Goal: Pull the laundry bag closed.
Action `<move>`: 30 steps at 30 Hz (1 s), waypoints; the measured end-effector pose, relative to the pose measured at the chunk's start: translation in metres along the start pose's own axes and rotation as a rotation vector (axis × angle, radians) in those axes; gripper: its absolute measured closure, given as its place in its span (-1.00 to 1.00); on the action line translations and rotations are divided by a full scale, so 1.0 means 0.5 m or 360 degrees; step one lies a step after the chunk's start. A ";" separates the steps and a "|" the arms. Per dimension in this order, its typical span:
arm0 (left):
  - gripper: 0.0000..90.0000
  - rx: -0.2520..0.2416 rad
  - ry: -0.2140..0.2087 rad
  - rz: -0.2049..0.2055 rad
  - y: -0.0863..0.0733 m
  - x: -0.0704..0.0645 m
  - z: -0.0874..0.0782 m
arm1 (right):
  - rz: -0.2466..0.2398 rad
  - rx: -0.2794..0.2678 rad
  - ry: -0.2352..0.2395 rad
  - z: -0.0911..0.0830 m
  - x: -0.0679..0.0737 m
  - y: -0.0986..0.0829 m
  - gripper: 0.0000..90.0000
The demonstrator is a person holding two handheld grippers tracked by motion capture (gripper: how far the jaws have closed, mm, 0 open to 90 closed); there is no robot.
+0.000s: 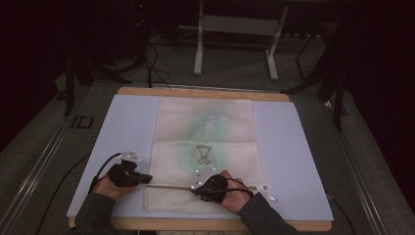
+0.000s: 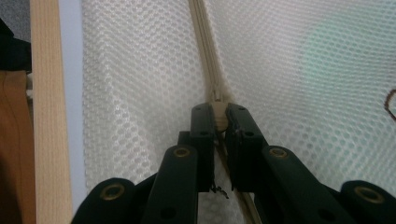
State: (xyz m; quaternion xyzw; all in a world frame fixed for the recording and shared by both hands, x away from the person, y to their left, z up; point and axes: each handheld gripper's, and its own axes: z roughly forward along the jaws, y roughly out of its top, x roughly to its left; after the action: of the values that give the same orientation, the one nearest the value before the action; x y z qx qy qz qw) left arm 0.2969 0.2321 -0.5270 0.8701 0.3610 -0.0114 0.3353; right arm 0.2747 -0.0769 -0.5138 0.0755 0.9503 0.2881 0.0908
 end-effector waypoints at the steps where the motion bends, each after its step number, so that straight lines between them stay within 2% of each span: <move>1: 1.00 0.0000 0.0000 -0.0001 0.000 0.000 0.000 | 0.0004 0.0008 -0.0001 -0.002 0.000 -0.001 0.83; 17: 1.00 0.0000 0.0000 -0.0002 0.000 0.000 0.000 | 0.0015 0.0018 -0.0031 -0.023 -0.003 -0.016 0.83; 30: 1.00 0.0000 0.0002 0.0003 0.000 0.000 0.000 | 0.0034 0.0009 -0.0048 -0.047 -0.016 -0.032 0.83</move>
State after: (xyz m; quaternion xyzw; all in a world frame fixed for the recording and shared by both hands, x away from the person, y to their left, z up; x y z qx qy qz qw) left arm 0.2970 0.2322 -0.5269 0.8705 0.3603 -0.0105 0.3351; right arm 0.2760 -0.1042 -0.5027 0.0902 0.9488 0.2852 0.1017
